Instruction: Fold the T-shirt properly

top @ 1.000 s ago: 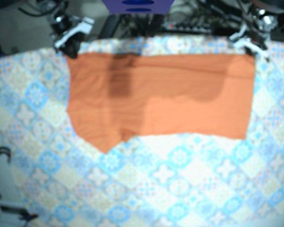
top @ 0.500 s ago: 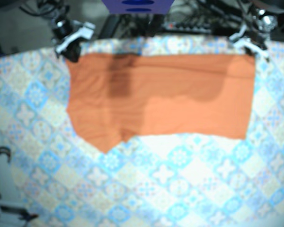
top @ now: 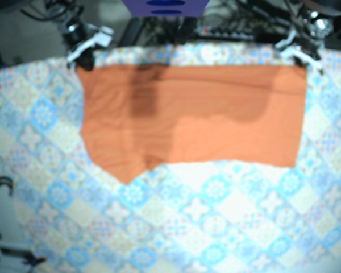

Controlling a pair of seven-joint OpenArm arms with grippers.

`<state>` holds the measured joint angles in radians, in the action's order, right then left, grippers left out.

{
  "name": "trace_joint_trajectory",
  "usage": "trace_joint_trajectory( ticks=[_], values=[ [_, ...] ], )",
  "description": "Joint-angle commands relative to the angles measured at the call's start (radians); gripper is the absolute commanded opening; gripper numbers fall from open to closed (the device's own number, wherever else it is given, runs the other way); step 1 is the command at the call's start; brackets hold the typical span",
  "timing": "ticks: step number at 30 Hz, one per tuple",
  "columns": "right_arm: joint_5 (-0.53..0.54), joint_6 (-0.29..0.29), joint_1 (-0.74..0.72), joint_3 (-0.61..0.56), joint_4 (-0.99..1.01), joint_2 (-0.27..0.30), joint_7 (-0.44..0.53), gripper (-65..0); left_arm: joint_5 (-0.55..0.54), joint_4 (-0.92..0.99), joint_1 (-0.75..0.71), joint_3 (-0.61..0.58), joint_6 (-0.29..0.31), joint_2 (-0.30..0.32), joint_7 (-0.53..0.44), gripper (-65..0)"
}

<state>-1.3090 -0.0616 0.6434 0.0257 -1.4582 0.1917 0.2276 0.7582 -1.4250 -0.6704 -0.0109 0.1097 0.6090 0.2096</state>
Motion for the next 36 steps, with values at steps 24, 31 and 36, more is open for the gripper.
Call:
trace_joint_trajectory(
  ticks=[24,31,36],
  values=[
    [0.012,-0.022,0.068,0.007,-0.019,0.016,0.006,-65.0,-0.003,-0.009,-0.07,0.013,-0.006,0.021,-0.083,-65.0],
    [0.013,-0.024,0.079,0.009,-0.019,0.033,0.006,-65.0,-0.003,-0.009,-0.073,0.013,-0.006,0.025,-0.085,-65.0],
    [0.013,-0.024,0.079,0.01,-0.019,0.033,0.006,-65.0,-0.003,-0.007,-0.078,0.018,-0.006,0.035,-0.111,-65.0]
  ],
)
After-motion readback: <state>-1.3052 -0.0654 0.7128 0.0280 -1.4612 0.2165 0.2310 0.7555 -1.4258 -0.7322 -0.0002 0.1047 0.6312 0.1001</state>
